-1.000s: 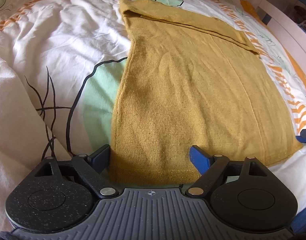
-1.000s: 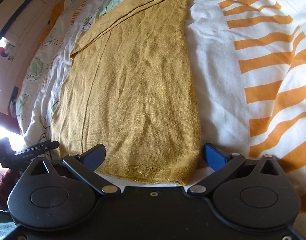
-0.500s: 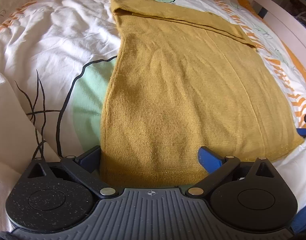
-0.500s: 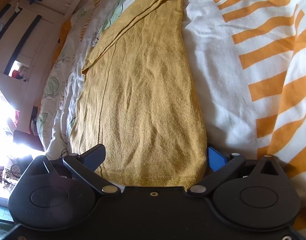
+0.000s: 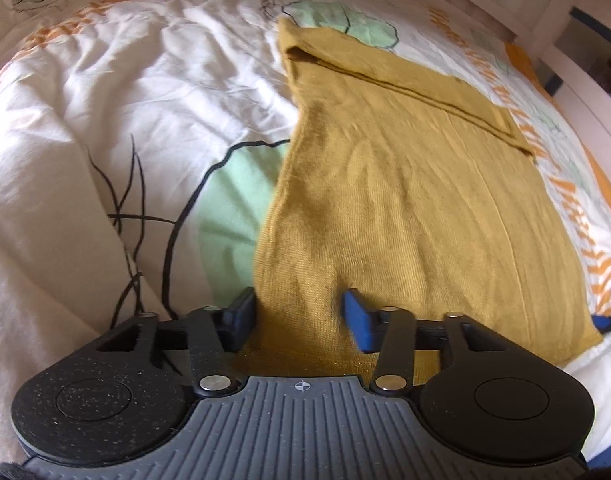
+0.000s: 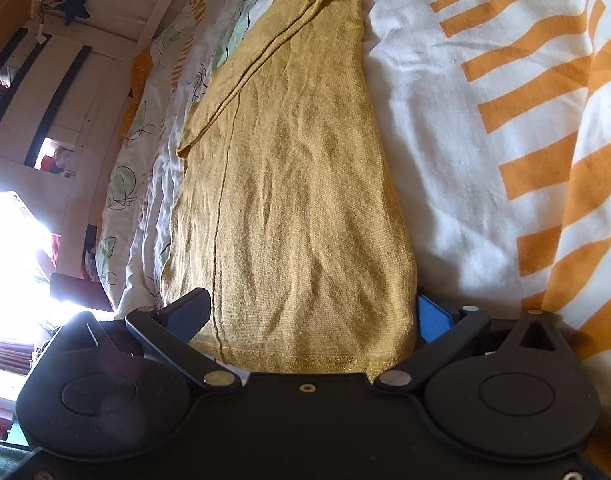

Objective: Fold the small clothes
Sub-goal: 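Move both open grippers over the sweater toward its hem, then close the left gripper on the hem while the right gripper grasps it too, then lift the hem with both grippers and fold it toward the collar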

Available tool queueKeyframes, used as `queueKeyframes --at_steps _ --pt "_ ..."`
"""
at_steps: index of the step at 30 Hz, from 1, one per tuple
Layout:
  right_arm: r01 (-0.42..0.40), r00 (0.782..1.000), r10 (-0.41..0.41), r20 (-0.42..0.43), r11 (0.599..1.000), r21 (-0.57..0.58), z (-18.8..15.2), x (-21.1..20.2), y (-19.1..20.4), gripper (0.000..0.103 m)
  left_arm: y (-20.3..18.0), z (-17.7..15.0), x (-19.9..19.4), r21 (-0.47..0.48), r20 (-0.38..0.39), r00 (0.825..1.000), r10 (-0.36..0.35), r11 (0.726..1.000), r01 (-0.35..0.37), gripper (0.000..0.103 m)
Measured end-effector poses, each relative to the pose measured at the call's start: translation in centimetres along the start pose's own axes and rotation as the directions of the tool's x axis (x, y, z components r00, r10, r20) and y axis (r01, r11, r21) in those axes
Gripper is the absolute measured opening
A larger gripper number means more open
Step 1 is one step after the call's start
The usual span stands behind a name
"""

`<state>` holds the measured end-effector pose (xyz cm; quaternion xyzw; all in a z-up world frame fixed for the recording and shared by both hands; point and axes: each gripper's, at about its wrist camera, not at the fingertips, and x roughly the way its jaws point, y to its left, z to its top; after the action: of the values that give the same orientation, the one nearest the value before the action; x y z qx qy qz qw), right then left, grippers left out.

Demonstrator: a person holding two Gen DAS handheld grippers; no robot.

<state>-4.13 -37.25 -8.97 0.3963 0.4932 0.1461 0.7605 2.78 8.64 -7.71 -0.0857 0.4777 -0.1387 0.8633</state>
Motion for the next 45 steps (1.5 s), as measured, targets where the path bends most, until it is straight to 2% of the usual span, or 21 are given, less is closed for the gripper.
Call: queueKeyframes --at_steps 3,17,20,23,24,25,26,27,28,31,34,37,41,45 --pt "-0.004 1.0 0.004 0.001 1.0 0.003 0.0 0.0 0.0 0.103 0.1 0.1 -0.1 -0.019 0.011 1.0 -0.009 1.0 0.01 0.032" --pt "-0.02 1.0 0.02 -0.012 1.0 0.018 0.3 0.0 -0.1 0.103 0.2 -0.3 -0.3 -0.026 -0.021 0.999 -0.045 0.999 0.044 0.031" --pt "-0.009 1.0 0.009 -0.009 1.0 0.017 0.2 0.0 0.0 0.101 0.3 -0.3 -0.5 -0.037 -0.016 0.998 -0.053 0.998 0.053 0.023" --pt "0.034 0.999 -0.034 -0.009 0.999 0.013 0.1 0.0 0.3 0.087 0.5 -0.4 -0.7 -0.058 -0.011 0.998 -0.059 0.997 0.058 0.019" --pt "0.048 0.999 -0.048 -0.01 0.999 0.009 0.0 0.0 0.4 0.078 0.6 -0.4 -0.7 -0.061 -0.009 0.998 -0.062 0.996 0.062 0.017" --pt "0.061 0.998 -0.061 -0.01 0.998 0.006 -0.1 0.1 0.5 0.064 0.6 -0.4 -0.8 -0.067 -0.007 0.998 -0.062 0.996 0.061 0.016" --pt "0.073 0.997 -0.073 -0.014 0.997 0.004 -0.2 0.2 0.6 0.055 0.6 -0.5 -1.0 -0.071 -0.006 0.998 -0.061 0.996 0.061 0.015" --pt "0.084 0.996 -0.084 -0.022 0.996 0.002 -0.4 0.4 0.7 0.024 0.6 -0.5 -1.1 -0.073 -0.001 0.998 -0.063 0.995 0.062 0.012" --pt "0.107 0.994 -0.107 -0.024 0.994 -0.015 -0.6 0.5 1.0 0.015 0.6 -0.6 -1.4 -0.075 0.008 0.998 -0.067 0.995 0.068 0.006" --pt "0.113 0.994 -0.114 -0.002 0.991 -0.065 -1.0 0.5 2.2 0.015 0.8 -0.7 -2.0 -0.098 0.045 0.995 -0.089 0.991 0.093 0.006" --pt "0.043 0.998 -0.04 0.047 0.997 -0.061 -1.1 -0.2 3.1 0.015 1.1 -0.4 -2.3 -0.133 0.069 0.991 -0.118 0.983 0.126 0.006" --pt "-0.023 0.994 0.031 0.109 0.997 -0.073 -0.8 -0.8 4.1 0.014 1.4 0.2 -2.8 -0.165 0.099 0.986 -0.132 0.975 0.147 0.005" --pt "-0.106 0.974 0.122 0.192 0.99 -0.091 0.3 -1.9 5.4 0.014 1.2 1.7 -3.7 -0.169 0.155 0.977 -0.144 0.971 0.17 0.005" --pt "-0.153 0.947 0.178 0.269 0.982 -0.11 2.0 -2.7 6.4 0.013 1.0 3.9 -4.4 -0.163 0.218 0.963 -0.157 0.967 0.195 0.005"
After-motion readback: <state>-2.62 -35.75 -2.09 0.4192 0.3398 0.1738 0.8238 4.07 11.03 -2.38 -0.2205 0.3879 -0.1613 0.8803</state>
